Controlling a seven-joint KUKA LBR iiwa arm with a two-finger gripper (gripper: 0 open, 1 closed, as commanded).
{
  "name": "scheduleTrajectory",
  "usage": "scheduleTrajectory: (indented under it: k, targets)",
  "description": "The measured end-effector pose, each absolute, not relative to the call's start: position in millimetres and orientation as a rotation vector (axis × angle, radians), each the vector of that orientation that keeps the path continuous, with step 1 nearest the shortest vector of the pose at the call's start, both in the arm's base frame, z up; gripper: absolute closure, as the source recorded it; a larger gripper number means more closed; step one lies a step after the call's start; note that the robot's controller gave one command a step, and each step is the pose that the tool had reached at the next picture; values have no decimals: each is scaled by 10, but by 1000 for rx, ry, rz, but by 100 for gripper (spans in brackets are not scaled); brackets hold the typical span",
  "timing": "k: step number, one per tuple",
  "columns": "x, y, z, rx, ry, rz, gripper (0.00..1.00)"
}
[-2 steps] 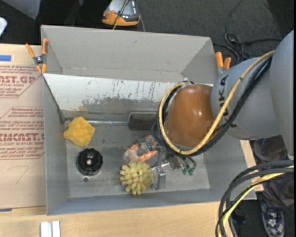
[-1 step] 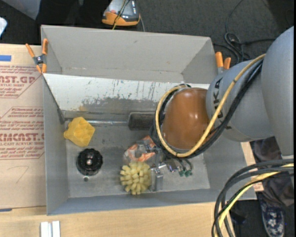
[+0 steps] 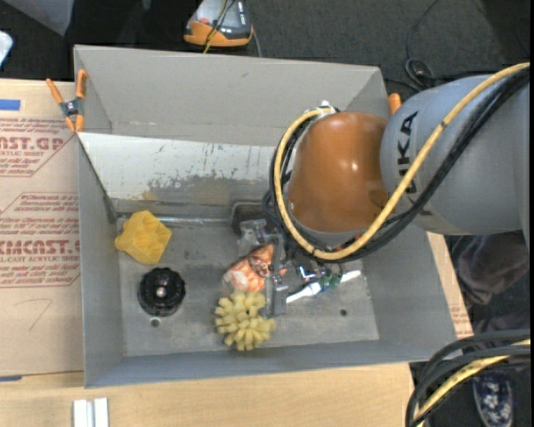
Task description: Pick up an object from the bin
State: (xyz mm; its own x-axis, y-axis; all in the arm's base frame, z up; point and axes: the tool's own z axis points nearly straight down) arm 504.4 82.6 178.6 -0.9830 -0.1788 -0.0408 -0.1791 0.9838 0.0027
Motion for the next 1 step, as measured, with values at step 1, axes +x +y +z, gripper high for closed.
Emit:
scheduleTrajectory:
  k: [1]
  targets:
    - [4870,562,1038,-316,3107,6,100]
